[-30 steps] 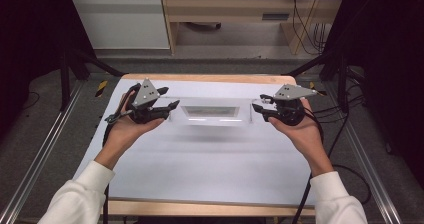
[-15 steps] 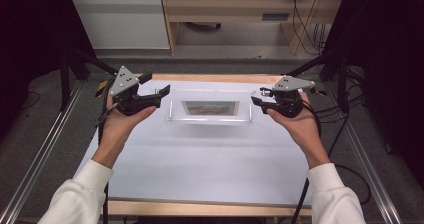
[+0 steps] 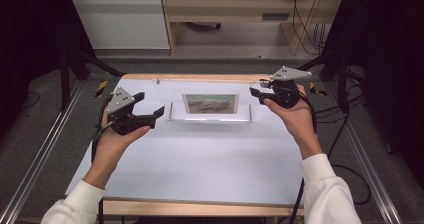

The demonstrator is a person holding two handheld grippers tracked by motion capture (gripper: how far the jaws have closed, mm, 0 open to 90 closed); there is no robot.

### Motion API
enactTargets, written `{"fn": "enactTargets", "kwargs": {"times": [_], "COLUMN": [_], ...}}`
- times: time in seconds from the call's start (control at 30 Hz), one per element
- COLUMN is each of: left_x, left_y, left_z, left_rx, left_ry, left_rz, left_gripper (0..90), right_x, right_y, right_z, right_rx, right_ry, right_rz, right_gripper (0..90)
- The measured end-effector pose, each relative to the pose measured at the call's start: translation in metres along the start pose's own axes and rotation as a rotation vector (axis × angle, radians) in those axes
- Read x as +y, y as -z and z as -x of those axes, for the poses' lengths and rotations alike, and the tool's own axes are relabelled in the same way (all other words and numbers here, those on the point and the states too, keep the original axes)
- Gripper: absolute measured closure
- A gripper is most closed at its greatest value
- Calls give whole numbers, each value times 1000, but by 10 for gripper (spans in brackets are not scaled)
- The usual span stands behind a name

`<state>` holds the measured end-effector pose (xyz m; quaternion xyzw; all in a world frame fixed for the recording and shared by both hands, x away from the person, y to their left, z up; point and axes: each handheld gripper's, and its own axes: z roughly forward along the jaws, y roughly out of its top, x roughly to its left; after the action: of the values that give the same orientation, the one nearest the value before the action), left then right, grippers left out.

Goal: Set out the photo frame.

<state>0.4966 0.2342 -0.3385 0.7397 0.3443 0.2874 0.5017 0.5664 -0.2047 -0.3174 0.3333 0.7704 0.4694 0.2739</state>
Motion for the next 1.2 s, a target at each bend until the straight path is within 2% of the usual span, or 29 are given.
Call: {"fn": "enactTargets", "kwargs": {"times": [0.13,0.27,0.43,0.77,0.97,1.2], "left_x": [-17,-34,-48,-72,-79,-86], "left_y": [1,2,5,2,0,0], "left_z": [-2,-7,-14,-17,-19,-22], "left_rx": [-7,-6,5,30,29,26], "left_ry": [13,51,82,77,78,90], "left_rz": [-28,-42,-54,-125,-165,-194], "left_gripper": [158,158,161,161,160,161], "right_x": [4,6,6,9,10,13], "right_y": [-7,-13,-18,-30,-36,-41], "right_z": [7,12,16,25,30,32], "right_rx": [1,-1,-7,-8,-6,-17], "right_ry": [-14,-20,-38,-85,-120,-132], "right_rz": [0,5,15,21,29,17], "right_gripper": [494,487,483,469,461,445]}}
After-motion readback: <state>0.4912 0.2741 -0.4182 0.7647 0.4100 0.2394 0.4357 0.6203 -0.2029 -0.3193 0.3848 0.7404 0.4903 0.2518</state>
